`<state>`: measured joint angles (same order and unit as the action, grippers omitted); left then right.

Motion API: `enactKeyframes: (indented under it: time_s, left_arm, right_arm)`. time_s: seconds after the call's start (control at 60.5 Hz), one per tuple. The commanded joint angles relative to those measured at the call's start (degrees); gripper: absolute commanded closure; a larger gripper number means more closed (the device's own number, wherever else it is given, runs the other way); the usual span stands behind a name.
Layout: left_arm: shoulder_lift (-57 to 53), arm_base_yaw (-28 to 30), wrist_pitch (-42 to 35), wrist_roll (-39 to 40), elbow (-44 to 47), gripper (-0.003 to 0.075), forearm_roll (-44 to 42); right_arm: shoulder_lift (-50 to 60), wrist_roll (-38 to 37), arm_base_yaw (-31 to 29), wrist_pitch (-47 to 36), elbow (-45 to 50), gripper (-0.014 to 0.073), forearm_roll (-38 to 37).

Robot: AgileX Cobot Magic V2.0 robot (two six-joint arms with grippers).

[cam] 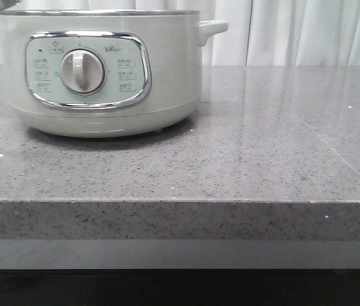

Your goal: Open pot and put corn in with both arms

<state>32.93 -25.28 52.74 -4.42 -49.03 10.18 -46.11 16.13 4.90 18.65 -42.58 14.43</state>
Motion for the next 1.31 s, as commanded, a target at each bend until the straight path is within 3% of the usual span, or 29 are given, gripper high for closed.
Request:
enactKeyframes:
  time_s: [0.0, 0.182, 0.347, 0.529, 0.909, 1.289]
  left_arm:
    - [0.0, -0.5, -7.6, 0.1, -2.0, 0.0596, 1.6]
    - [0.0, -0.5, -8.0, 0.1, -2.0, 0.0596, 1.6]
    - [1.6, -0.5, -7.5, 0.0, -3.9, 0.0596, 0.6]
    - [10.6, -0.5, -3.8, -1.7, -13.9, 0.0596, -0.5]
    - [39.9, -0.5, -0.5, -5.7, -43.0, 0.0596, -0.7]
    - [61.1, -0.5, 0.4, -5.8, -62.1, 0.0596, -0.7]
  right_arm:
    - [9.3, 0.7, 0.1, -6.5, 5.2, 0.0657, 0.1]
    - [27.8, 0.7, 0.1, -6.8, 17.4, 0.0657, 0.1]
    - [37.5, 0.7, 0.1, -6.8, 21.9, 0.0657, 0.1]
    - [38.0, 0.7, 0.1, -6.4, 22.5, 0.0657, 0.1]
    - [38.0, 0.7, 0.1, -5.1, 22.5, 0.0657, 0.1]
    - [38.0, 0.7, 0.1, -4.6, 22.5, 0.0657, 0.1]
